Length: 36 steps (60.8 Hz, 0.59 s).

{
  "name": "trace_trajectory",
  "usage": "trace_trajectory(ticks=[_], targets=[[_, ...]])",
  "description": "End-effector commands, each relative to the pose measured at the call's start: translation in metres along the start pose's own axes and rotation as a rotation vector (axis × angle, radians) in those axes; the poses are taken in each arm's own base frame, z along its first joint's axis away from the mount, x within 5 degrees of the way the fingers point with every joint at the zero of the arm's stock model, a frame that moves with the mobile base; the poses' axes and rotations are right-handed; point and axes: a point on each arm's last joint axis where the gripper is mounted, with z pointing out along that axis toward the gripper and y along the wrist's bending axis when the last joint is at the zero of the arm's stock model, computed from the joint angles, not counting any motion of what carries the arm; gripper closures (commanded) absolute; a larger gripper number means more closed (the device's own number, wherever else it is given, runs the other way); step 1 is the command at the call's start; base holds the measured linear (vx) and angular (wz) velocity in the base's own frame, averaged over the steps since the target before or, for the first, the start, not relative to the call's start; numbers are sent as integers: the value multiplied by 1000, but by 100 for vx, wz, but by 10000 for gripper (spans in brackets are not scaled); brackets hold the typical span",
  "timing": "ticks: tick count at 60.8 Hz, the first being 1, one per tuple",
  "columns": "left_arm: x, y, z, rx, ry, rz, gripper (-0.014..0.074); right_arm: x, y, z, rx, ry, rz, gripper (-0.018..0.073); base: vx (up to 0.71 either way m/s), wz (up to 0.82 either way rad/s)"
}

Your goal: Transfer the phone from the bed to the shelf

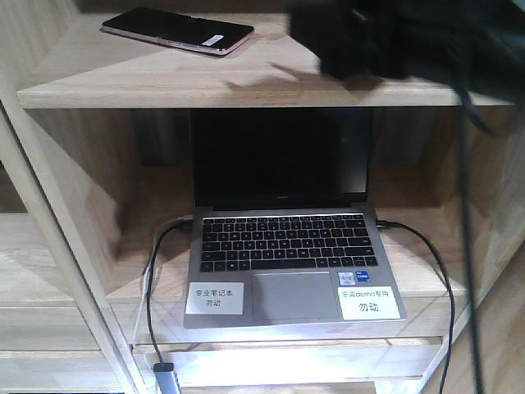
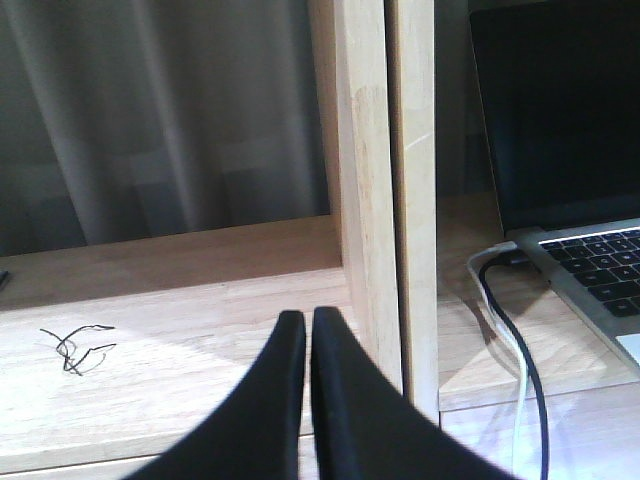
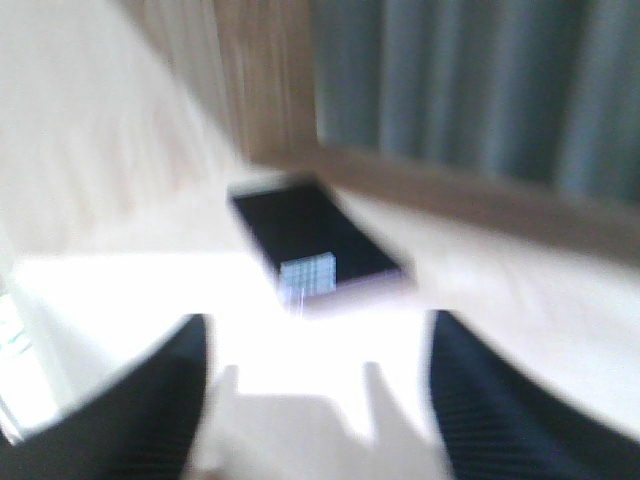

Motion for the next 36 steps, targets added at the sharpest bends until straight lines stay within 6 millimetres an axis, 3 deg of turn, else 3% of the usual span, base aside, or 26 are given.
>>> trace_trajectory(ticks=[1,14,36], targets=[[-14,2,-2,-9,-98,-15,595,-6,5,-32,43,-86,-6,301,0,0],[-14,2,-2,-9,-98,-15,595,23,21,-86,35,-118,17,575,0,0],[-14,2,-2,-9,-98,-15,595,69,41,-155,17,-204,3,569,0,0]])
